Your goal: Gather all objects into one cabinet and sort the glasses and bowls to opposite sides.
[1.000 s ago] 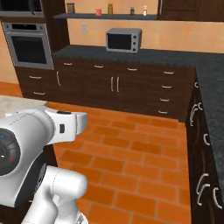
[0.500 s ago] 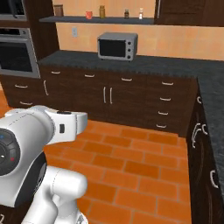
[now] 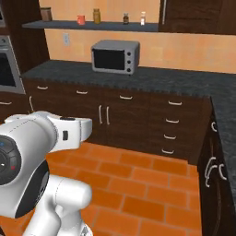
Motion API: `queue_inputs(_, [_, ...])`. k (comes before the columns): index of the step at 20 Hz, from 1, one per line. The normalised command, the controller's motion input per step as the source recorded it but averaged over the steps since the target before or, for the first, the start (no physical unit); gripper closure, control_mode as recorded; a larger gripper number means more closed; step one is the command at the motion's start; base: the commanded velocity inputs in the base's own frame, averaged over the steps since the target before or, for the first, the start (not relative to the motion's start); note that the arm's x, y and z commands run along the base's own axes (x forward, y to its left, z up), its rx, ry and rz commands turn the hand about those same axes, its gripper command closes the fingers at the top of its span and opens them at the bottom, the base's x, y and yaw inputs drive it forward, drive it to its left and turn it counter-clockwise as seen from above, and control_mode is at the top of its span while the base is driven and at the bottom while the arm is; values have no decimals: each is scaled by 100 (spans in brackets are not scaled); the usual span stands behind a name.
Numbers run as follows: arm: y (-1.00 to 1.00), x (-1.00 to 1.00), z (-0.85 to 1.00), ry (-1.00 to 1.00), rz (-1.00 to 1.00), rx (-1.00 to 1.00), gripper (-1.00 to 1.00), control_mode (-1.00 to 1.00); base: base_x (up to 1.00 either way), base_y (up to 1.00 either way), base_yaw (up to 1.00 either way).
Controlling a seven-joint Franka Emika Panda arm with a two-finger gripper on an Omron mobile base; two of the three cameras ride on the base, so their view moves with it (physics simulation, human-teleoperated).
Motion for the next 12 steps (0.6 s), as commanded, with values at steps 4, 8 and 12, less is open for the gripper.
queue_inputs(4, [0, 0, 0, 0, 0, 0, -100, 100, 100, 0, 0])
queue_inputs(8, [0, 0, 0, 0, 0, 0, -100, 100, 100, 0, 0])
queue_inputs(12, [0, 0, 0, 0, 0, 0, -100, 100, 100, 8, 0])
